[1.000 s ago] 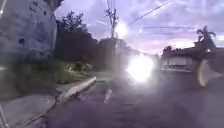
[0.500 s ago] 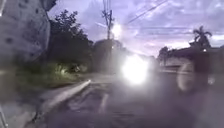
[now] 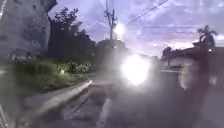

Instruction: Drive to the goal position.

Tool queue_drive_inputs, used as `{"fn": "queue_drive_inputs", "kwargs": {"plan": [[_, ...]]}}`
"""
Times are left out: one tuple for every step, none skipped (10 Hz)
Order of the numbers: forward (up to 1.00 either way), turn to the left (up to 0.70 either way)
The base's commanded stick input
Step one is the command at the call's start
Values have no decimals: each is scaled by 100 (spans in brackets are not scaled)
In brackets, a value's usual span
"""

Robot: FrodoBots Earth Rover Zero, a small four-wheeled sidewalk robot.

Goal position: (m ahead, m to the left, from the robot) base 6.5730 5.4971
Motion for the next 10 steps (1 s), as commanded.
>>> {"fn": "queue_drive_inputs", "kwargs": {"plan": [[70,0],[70,0],[70,0],[70,0],[22,-17],[0,-70],[0,-70],[0,-70],[0,-70],[0,-70]]}}
